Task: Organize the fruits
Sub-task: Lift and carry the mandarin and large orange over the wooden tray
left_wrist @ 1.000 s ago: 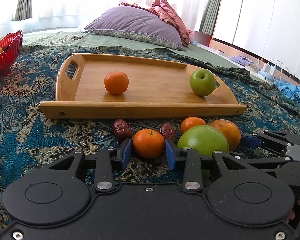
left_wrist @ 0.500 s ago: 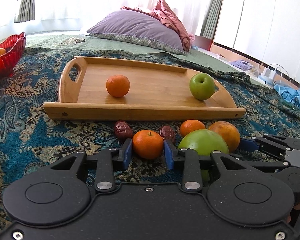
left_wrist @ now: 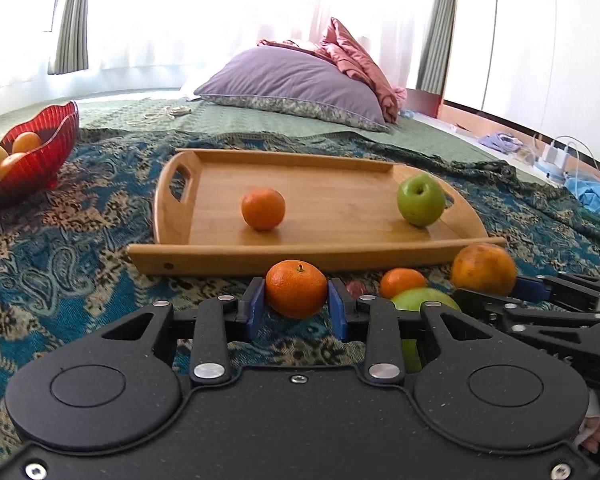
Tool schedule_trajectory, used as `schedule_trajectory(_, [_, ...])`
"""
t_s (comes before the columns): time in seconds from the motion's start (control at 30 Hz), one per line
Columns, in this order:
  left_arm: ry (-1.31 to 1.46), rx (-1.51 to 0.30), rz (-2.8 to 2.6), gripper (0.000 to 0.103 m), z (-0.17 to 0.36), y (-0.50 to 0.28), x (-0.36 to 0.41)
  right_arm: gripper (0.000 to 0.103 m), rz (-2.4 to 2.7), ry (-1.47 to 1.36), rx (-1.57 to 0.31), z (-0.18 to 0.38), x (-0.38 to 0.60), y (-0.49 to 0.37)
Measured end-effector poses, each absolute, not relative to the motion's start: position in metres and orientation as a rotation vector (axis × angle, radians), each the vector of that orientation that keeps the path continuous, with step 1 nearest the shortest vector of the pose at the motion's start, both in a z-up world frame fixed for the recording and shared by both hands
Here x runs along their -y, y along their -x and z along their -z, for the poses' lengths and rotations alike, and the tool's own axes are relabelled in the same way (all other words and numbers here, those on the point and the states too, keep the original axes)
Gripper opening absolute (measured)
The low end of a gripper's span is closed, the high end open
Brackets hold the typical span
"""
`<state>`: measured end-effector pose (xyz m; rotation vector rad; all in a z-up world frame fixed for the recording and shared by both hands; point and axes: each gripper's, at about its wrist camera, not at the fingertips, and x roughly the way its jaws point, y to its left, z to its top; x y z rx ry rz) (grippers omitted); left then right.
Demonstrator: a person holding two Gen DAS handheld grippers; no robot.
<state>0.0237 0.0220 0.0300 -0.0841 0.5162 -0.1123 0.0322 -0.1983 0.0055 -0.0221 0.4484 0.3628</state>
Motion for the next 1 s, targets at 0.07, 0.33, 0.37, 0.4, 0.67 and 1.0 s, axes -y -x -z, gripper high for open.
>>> schedule_trajectory(0.07, [0.081, -0.513, 0.104, 0.032, -0.032, -0.027, -0.023, 0.051, -0.352, 0.005, -0.451, -0.010, 0.201, -0.033])
schedule_trajectory(0.33, [0.079, -0.490, 0.067, 0.032, -0.048, -0.049, -0.030, 0.051, -0.311, -0.009, -0.384, -0.036, 0.204, -0.045])
schedule_trajectory(0.37, [0.080, -0.488, 0.063, 0.032, -0.051, -0.053, -0.031, 0.051, -0.307, -0.008, -0.376, -0.040, 0.204, -0.049])
schedule_trajectory(0.4, [0.079, -0.484, 0.060, 0.032, -0.054, -0.058, -0.032, 0.051, -0.301, -0.005, -0.370, -0.043, 0.204, -0.053])
schedule_trajectory(0.67, [0.098, -0.474, 0.038, 0.032, -0.072, -0.093, -0.039, 0.051, -0.253, 0.046, -0.366, -0.059, 0.198, -0.094])
schedule_trajectory(1.0, [0.136, -0.513, 0.027, 0.032, -0.075, -0.132, -0.048, 0.051, -0.235, 0.036, -0.410, -0.079, 0.201, -0.128])
